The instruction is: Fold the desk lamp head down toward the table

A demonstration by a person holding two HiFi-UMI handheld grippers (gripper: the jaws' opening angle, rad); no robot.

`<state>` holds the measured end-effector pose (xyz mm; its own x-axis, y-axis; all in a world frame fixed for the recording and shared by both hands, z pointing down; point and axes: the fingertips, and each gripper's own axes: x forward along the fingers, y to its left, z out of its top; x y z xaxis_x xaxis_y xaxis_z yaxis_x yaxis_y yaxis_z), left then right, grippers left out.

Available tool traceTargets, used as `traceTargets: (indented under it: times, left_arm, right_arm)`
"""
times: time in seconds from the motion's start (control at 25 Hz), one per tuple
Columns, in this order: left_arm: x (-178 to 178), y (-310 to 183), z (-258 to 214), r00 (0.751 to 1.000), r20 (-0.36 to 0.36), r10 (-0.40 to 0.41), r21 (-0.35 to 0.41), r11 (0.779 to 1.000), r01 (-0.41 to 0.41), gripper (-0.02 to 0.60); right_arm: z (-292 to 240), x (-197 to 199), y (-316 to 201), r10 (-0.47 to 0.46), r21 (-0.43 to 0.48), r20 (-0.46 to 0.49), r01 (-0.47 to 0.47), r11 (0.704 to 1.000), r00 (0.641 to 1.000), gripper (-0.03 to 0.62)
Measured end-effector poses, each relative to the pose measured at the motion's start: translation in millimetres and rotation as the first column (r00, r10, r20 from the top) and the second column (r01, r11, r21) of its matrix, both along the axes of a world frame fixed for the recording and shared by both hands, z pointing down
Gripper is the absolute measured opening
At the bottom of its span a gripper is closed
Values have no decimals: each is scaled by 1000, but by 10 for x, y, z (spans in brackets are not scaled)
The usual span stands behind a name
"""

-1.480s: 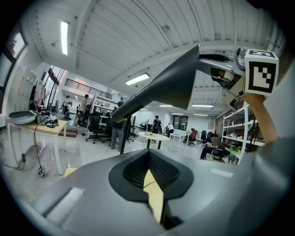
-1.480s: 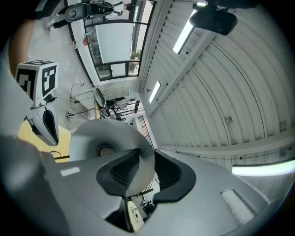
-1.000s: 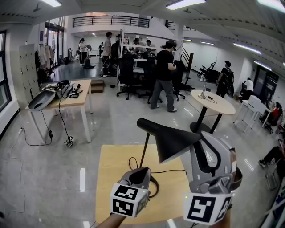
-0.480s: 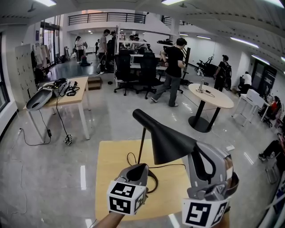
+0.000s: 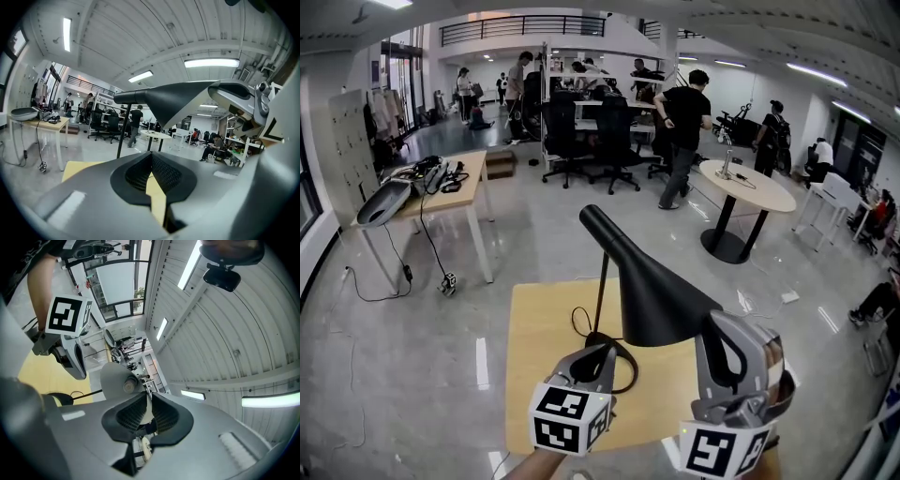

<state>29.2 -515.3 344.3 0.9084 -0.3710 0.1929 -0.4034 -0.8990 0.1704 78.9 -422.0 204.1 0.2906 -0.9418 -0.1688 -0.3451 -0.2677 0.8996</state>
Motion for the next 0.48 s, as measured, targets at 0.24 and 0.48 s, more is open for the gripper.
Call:
traceTargets:
  times: [0.24, 0.48]
  left_arm:
    - [265, 70, 228, 1000, 15, 2, -5, 1000, -2, 11]
    - [735, 404, 149, 1000, 26, 0, -6, 1000, 0, 11]
  right_arm:
    - [376, 290, -11, 11, -4, 34, -11, 1000, 999, 37]
    - [446, 757, 242, 16, 17, 47, -17, 1000, 999, 37]
